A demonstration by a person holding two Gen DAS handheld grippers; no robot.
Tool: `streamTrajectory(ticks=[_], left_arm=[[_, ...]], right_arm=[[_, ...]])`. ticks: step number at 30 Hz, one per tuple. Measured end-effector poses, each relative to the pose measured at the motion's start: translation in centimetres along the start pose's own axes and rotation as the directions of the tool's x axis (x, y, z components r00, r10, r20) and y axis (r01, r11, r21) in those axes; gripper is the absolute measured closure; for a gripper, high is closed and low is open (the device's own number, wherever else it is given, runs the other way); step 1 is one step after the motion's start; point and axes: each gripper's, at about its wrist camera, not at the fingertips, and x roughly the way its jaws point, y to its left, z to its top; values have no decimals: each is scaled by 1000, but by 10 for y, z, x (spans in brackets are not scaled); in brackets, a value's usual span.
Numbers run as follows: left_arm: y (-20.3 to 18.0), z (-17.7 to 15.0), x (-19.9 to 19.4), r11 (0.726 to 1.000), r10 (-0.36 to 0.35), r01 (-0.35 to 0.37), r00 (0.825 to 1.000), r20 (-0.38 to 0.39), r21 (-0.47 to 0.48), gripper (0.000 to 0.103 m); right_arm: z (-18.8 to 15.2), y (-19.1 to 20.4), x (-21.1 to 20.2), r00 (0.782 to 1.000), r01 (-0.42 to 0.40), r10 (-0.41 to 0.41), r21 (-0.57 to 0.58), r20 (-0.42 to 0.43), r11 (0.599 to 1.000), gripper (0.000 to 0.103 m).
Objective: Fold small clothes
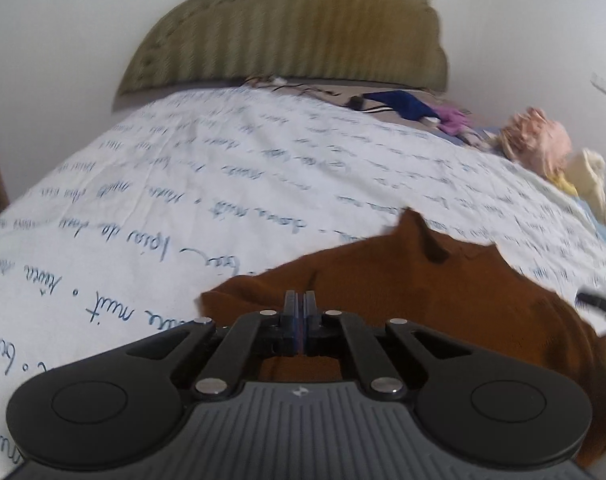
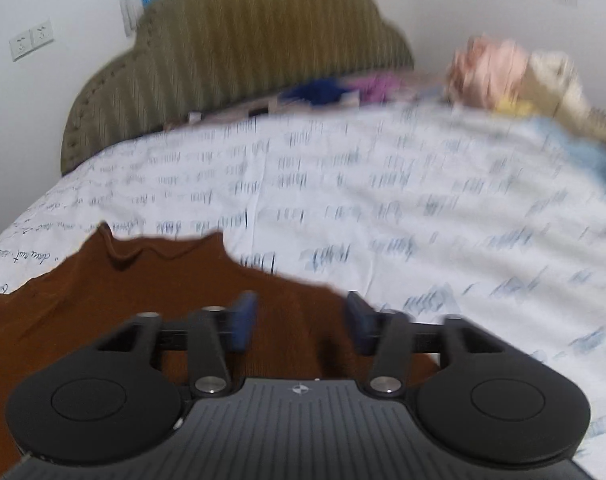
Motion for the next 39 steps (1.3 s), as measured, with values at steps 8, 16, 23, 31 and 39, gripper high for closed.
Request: streamTrajectory(ticks=[8, 16, 23, 31, 39], left_arm=[[-33, -29, 13, 998, 26, -21, 996, -89, 54, 100], [-36, -42, 19, 996, 61, -54, 993, -103, 69, 99], [-39, -44, 22, 994, 76, -68, 992, -100, 82, 99], [-34, -41, 17, 996, 66, -59, 993, -95, 72, 98], [50, -10, 6, 978, -11, 2, 999, -45, -209, 33]], right_arm=[[-27, 65, -45, 970, -244, 233, -237, -73, 940, 13], [-45, 67, -21, 974, -186, 153, -212, -165, 959, 9], [-61, 58, -14, 974, -169, 136, -184, -181, 968, 4], [-59, 67, -19, 980, -151, 117, -210, -164, 966, 4], [-57, 118, -62, 978, -210, 196, -382, -75, 900, 4]])
